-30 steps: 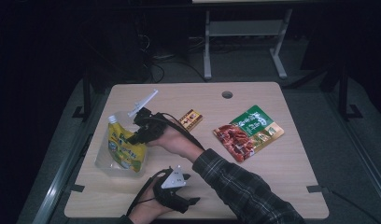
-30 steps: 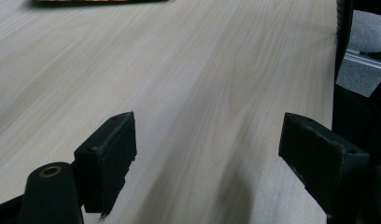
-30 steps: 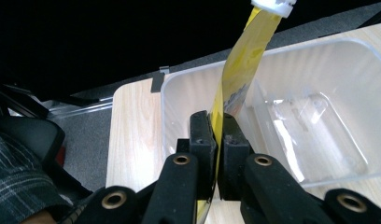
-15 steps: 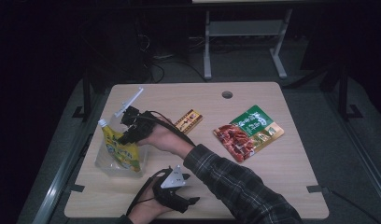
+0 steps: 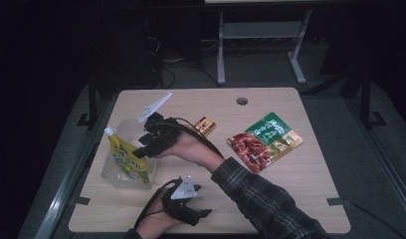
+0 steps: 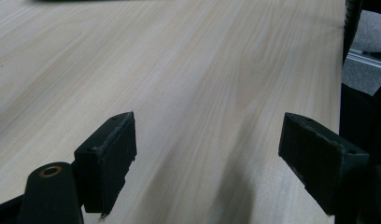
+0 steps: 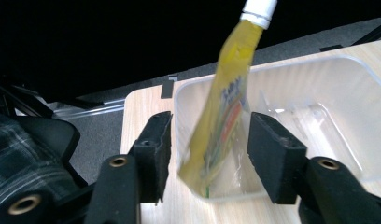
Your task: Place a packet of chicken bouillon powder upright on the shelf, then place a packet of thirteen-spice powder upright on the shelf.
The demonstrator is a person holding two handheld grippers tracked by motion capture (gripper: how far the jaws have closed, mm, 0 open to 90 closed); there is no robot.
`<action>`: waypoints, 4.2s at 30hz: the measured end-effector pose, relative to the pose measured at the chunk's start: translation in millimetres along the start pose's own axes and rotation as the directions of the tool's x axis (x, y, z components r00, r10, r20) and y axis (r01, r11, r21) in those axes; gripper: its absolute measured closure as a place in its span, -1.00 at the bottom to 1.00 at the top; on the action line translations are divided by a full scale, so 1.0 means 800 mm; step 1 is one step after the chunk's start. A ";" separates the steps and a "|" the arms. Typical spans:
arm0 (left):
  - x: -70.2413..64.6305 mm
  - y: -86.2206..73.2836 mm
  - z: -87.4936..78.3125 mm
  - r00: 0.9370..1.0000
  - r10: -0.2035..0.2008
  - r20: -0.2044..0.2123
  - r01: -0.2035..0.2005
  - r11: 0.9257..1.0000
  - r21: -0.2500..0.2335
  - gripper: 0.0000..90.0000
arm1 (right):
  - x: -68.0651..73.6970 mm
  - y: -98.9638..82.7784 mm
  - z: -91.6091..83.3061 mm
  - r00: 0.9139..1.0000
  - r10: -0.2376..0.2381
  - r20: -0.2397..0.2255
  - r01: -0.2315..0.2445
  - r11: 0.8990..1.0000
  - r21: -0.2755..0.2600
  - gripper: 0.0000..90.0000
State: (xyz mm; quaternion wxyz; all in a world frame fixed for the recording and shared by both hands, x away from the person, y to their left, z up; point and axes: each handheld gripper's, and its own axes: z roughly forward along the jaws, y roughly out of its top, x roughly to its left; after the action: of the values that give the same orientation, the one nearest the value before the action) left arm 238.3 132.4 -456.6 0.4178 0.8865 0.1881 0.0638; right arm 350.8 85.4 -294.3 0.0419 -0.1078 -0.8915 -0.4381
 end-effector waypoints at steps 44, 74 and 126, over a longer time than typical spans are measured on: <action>0.035 0.001 -0.015 0.992 -0.091 -0.082 0.090 0.996 -0.023 -0.58 | -0.038 -0.277 -0.125 0.871 0.292 0.396 -0.285 0.955 -0.078 -0.31; 0.158 0.092 0.022 0.936 -0.191 -0.295 0.204 0.979 0.013 -0.47 | 0.017 -0.378 -0.170 0.875 0.325 0.360 -0.308 0.946 -0.104 -0.36; 0.221 0.090 0.086 0.912 -0.241 -0.333 0.272 0.961 0.050 -0.29 | 0.013 -0.382 -0.169 0.891 0.319 0.323 -0.303 0.948 -0.100 -0.36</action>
State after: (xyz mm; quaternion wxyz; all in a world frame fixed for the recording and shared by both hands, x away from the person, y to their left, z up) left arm 440.1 109.9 -453.3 0.3433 0.8505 0.3717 0.1437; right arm 267.9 -201.3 -445.6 -0.0433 -0.3227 -0.8463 -0.4216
